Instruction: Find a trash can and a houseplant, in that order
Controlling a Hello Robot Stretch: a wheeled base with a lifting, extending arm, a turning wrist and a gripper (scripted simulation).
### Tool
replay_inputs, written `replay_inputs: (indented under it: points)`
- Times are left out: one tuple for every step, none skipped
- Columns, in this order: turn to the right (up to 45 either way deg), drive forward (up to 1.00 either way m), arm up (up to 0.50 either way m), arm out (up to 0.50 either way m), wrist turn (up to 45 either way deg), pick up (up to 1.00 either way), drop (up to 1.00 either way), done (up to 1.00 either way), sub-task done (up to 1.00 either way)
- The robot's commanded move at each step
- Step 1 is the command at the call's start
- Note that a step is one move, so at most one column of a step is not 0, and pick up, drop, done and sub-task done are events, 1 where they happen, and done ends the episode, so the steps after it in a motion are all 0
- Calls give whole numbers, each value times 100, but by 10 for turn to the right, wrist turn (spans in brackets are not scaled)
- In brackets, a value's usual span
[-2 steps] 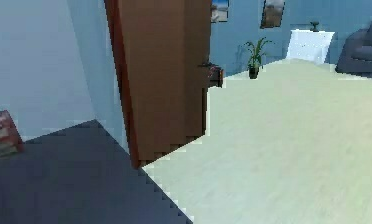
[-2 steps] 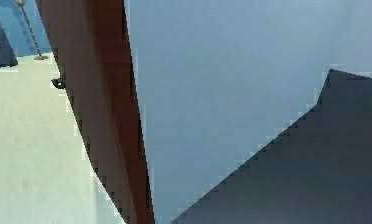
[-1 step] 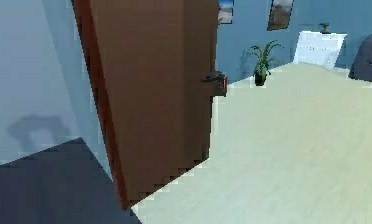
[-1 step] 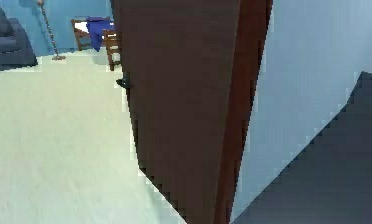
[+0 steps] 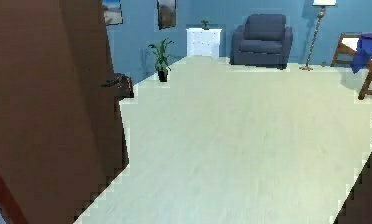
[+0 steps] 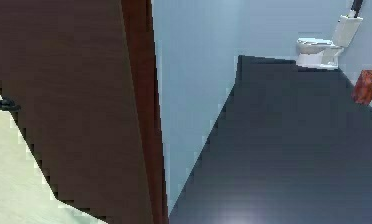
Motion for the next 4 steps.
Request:
replay_inputs:
  points:
    - [0, 5, 0, 0, 0, 0, 0, 0, 0]
    - [150, 0, 0, 0, 0, 0, 0, 0, 0]
    - [0, 100, 0, 0, 0, 0, 0, 0, 0]
    - [30, 0, 0, 0, 0, 0, 0, 0, 0]
